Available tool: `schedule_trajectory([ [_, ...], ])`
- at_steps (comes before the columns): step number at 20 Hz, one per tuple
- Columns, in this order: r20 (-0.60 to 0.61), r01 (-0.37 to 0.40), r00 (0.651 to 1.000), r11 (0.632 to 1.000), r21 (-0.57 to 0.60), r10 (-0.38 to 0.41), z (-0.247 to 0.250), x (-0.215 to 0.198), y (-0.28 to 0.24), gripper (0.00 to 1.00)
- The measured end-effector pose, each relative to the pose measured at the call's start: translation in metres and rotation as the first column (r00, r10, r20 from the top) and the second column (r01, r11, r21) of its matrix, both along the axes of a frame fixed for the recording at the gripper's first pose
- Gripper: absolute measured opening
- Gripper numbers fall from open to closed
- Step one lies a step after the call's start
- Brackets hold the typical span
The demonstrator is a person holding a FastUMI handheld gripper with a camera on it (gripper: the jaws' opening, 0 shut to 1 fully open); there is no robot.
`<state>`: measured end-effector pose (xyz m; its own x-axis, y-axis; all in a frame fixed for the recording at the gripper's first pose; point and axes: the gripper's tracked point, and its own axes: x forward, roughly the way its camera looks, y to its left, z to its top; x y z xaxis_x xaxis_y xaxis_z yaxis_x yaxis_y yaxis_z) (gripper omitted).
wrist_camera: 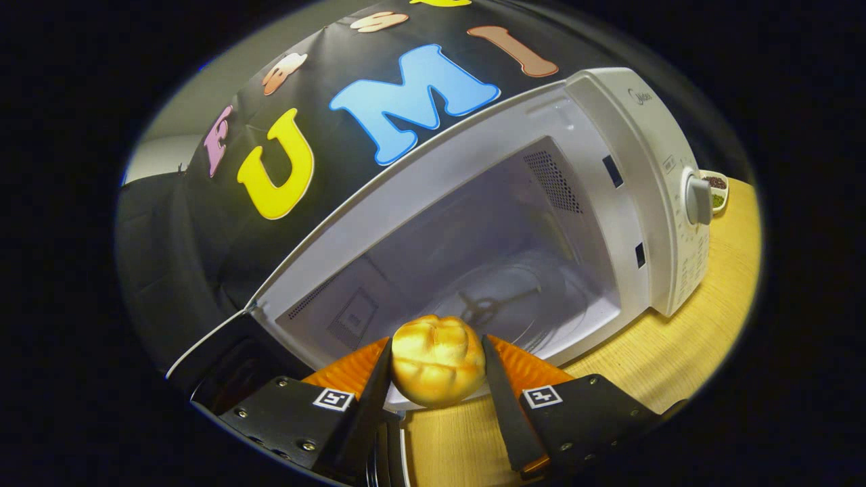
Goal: Open the microwave, put the food inside, and close the microwave door.
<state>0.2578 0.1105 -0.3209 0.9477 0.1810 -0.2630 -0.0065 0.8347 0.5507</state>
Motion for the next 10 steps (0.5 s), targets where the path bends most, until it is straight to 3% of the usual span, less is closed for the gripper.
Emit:
schedule_trajectory([
  [10,-0.047,0.107,0.993,0.994,-0.027,-0.108,-0.035,0.060,0.000,0.76],
])
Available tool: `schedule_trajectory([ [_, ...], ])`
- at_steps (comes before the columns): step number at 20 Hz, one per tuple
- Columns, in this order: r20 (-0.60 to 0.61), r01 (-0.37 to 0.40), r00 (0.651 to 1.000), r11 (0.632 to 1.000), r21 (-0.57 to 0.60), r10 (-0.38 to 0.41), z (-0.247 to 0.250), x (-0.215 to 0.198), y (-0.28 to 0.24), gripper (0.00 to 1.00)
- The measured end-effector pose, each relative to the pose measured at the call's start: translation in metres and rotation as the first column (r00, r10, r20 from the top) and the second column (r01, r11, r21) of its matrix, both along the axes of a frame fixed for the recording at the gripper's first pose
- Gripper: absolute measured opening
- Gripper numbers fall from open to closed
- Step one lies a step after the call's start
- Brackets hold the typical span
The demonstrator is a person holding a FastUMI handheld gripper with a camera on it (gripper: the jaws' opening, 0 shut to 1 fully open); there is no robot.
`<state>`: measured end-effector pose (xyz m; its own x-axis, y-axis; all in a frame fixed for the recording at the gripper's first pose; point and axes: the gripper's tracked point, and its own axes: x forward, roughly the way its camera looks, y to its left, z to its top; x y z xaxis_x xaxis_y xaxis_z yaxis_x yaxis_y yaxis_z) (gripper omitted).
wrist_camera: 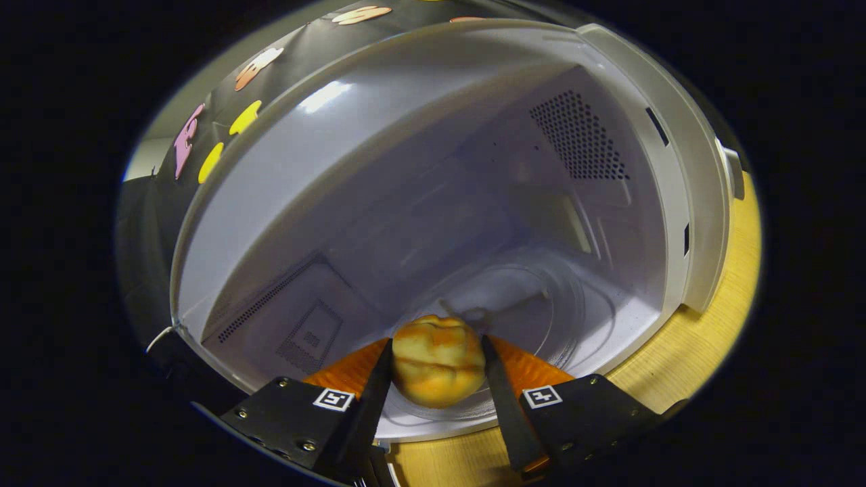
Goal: Open the microwave, put the food inside, and close the microwave door.
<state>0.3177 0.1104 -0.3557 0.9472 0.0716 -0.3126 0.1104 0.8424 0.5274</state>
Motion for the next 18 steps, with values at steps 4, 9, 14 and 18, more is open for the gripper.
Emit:
schedule_trajectory([
  [4,0.034,0.018,0.999,0.995,-0.101,-0.015,0.000,0.007,-0.001,0.80],
  [9,0.020,0.004,1.000,0.993,-0.119,-0.001,-0.006,0.005,0.002,0.90],
  [14,0.036,-0.035,0.998,0.984,-0.175,0.042,0.002,-0.006,0.001,0.96],
  [18,0.077,-0.055,0.994,0.980,-0.192,0.071,0.024,-0.029,-0.006,0.96],
])
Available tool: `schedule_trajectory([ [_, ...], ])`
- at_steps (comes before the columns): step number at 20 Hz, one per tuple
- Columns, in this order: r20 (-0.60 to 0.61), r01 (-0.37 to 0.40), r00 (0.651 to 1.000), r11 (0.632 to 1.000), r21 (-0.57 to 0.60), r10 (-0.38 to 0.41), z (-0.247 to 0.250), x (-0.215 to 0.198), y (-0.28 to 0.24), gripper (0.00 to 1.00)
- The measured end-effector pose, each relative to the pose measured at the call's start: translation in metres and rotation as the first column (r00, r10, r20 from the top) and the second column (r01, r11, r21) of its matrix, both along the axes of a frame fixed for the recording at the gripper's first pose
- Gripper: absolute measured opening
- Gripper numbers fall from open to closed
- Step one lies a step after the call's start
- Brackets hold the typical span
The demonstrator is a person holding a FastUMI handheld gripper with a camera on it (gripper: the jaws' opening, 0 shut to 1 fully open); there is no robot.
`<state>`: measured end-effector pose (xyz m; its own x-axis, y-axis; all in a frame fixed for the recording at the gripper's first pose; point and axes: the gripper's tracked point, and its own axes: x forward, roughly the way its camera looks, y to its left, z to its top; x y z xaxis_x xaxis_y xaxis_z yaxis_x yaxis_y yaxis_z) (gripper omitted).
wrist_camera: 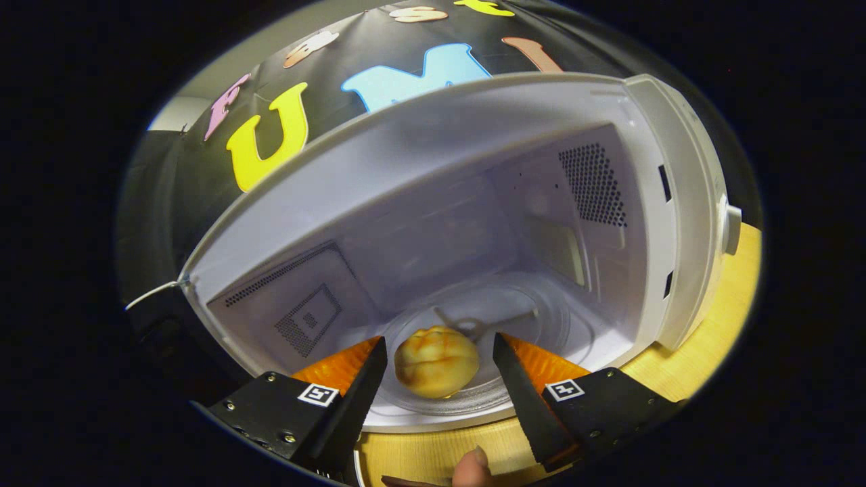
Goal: Open the microwave, put the food inside, and close the microwave door.
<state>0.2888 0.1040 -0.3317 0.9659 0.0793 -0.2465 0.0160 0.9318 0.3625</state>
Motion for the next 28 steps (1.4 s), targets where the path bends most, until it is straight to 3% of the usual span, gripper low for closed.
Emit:
schedule_trajectory([
  [4,0.024,-0.064,0.998,0.997,0.033,0.063,0.027,-0.043,-0.002,0.96],
  [8,0.114,-0.166,0.979,0.986,-0.034,0.169,0.076,-0.112,0.000,0.96],
  [13,0.300,-0.287,0.895,0.940,-0.182,0.331,0.147,-0.212,0.012,0.95],
  [16,0.356,-0.371,0.837,0.909,-0.191,0.416,0.172,-0.265,0.028,0.95],
  [22,0.376,-0.531,0.717,0.809,-0.252,0.587,0.186,-0.347,0.070,0.95],
  [28,0.295,-0.721,0.548,0.620,-0.308,0.783,0.153,-0.415,0.157,0.93],
])
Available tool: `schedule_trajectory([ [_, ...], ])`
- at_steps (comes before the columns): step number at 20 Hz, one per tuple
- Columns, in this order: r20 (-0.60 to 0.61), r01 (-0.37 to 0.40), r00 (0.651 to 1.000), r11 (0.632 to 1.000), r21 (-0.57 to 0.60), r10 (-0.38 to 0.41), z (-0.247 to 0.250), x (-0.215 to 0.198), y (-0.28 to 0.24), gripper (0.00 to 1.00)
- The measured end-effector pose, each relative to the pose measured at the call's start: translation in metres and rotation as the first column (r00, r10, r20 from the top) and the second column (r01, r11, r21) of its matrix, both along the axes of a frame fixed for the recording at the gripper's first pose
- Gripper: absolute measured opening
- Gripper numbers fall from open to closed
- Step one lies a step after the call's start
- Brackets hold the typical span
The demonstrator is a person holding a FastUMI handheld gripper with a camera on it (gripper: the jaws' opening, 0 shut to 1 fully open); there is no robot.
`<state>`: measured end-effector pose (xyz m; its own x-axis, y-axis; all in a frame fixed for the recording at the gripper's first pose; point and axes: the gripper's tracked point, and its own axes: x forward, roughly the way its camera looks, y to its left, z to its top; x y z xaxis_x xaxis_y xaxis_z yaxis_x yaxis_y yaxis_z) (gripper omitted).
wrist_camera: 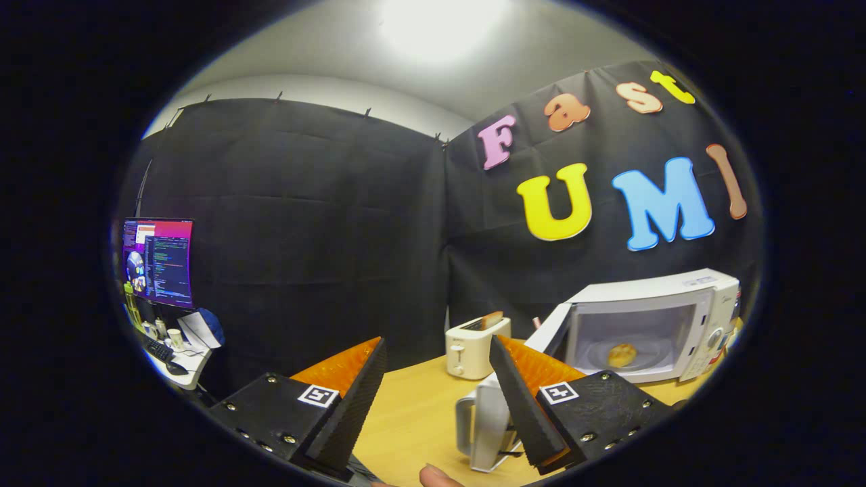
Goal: Open the microwave, put the food inside, and close the microwave door.
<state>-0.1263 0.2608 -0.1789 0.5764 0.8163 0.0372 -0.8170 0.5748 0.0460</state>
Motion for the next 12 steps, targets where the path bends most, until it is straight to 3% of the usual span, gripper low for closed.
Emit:
schedule_trajectory([
  [1,-0.002,-0.024,1.000,0.999,-0.024,0.024,-0.010,-0.006,0.012,0.91],
  [6,-0.016,-0.053,0.999,0.994,-0.093,0.052,-0.056,-0.007,0.047,0.65],
  [9,-0.066,0.019,0.997,0.990,-0.138,-0.029,-0.089,0.012,0.041,0.41],
  [10,-0.083,0.029,0.996,0.989,-0.148,-0.042,-0.099,0.018,0.038,0.28],
  [12,-0.109,0.046,0.992,0.986,-0.161,-0.064,-0.111,0.024,0.035,0.27],
])
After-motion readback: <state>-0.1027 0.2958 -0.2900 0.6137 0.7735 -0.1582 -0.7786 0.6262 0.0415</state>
